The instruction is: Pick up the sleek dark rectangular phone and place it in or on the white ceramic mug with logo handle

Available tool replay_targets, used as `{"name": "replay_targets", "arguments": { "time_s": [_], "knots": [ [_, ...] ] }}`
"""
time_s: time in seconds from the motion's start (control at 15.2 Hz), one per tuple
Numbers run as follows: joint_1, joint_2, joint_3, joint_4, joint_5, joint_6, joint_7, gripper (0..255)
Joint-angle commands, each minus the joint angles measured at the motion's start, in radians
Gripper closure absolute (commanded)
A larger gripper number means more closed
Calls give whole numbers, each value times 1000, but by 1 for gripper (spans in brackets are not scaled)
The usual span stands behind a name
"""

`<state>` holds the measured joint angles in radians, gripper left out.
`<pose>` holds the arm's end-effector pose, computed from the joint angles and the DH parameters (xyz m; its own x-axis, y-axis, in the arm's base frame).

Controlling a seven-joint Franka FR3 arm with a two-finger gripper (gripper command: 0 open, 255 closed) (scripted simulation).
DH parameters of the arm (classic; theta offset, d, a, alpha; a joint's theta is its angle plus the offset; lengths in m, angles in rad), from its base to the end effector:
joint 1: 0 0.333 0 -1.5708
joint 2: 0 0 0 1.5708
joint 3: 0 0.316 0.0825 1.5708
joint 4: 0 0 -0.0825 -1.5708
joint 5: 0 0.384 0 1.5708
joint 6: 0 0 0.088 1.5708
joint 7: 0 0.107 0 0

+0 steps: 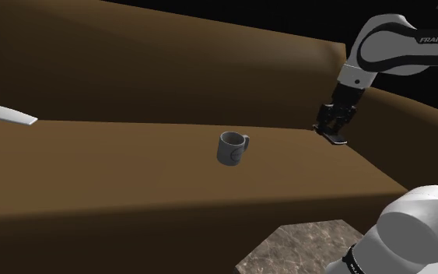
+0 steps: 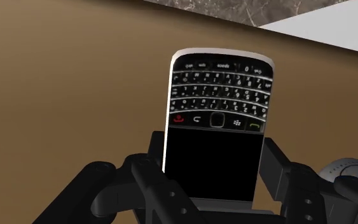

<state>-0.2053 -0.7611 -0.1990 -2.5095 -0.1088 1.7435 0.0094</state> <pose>0.2919 -0.1444 0.5189 0.9430 -0.3326 -0.0134 -0.3328 -0.9425 -0.0297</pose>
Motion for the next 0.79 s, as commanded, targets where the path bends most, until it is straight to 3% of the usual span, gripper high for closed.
{"name": "replay_targets", "arguments": {
  "time_s": [0.0, 0.73],
  "knots": [
    [25, 47, 32, 28, 29, 18, 39, 255],
    [127, 360, 177, 259, 134, 100, 225, 255]
  ]
}}
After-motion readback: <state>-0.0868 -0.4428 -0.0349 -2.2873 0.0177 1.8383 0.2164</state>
